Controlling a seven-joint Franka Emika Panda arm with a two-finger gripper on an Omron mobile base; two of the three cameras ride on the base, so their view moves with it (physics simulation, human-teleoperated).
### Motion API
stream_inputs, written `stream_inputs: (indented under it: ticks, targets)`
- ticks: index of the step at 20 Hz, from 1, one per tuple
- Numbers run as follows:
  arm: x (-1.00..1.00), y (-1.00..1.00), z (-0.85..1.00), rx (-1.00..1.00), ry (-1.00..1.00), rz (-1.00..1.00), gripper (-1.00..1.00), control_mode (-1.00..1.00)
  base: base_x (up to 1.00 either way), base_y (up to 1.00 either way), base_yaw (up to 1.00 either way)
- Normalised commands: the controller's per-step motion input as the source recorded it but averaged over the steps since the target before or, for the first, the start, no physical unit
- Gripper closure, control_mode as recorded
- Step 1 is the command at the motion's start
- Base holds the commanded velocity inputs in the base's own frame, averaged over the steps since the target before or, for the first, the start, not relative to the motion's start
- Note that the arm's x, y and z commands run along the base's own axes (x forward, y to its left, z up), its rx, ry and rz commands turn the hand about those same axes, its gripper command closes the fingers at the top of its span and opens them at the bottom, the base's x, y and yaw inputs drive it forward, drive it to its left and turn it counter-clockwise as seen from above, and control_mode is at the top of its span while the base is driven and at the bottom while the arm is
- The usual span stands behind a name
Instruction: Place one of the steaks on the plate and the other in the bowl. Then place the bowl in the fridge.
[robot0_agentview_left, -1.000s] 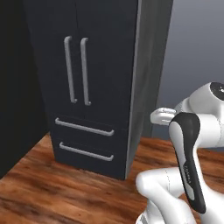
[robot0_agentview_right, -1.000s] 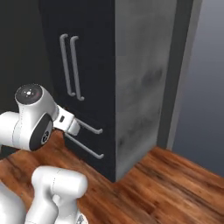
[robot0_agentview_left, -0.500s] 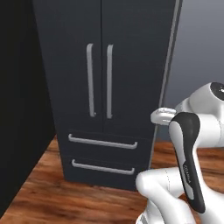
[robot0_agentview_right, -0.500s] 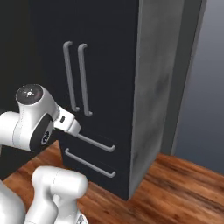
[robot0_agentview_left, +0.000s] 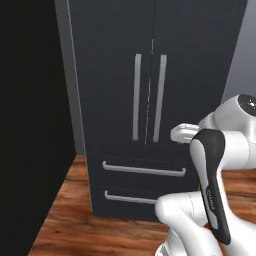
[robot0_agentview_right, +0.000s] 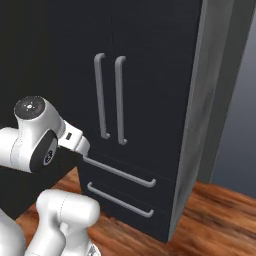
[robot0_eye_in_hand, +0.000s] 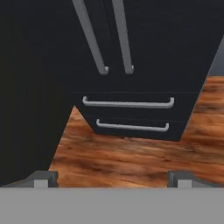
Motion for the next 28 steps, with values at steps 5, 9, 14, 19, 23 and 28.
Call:
stream_inputs:
  ticks: [5,9,14,19,23,28]
  targets:
    - [0.00,0.00,0.00,0.00,0.00,0.00,-1.00,1.00,0.42,0.02,-0.22]
    - [0.00,0.00,0.00,0.00,0.00,0.00,-1.00,1.00,-0.04,0.12,-0.20]
    - [0.00,0.00,0.00,0.00,0.00,0.00,-1.00,1.00,-0.34,0.19,-0.05]
    - [0.00,0.00,0.00,0.00,0.00,0.00,-1.00,1.00,-0.10,0.59,-0.12]
    - [0.00,0.00,0.00,0.00,0.00,0.00,-1.00,1.00,0.01,0.52,-0.28]
    - [0.00,0.00,0.00,0.00,0.00,0.00,-1.00,1.00,0.00,0.02,-0.14]
